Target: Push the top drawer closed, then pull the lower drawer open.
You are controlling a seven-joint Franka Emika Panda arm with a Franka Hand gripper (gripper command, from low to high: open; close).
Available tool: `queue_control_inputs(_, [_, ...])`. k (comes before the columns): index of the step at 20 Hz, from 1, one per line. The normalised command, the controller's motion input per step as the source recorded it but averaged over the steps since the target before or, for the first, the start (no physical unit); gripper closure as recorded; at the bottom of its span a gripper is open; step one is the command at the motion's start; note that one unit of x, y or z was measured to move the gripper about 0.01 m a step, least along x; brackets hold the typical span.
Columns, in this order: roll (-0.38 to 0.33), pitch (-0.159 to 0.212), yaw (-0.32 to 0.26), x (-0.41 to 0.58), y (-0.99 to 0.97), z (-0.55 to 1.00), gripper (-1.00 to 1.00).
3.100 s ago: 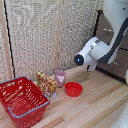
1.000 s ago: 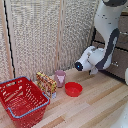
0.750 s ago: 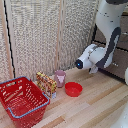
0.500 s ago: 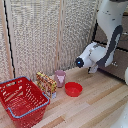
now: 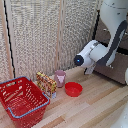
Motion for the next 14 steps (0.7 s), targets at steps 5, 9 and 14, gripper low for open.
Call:
queue_control_inputs(5, [0.113, -0.008, 0.034, 0.000, 0.44, 0.16, 1.00])
queue_control_inputs(9, [0.069, -0.002, 0.000, 0.006, 0.42, 0.12, 1.00])
queue_control_inputs(14, [0.023, 0.000, 0.000, 0.024, 0.36, 0.11, -1.00])
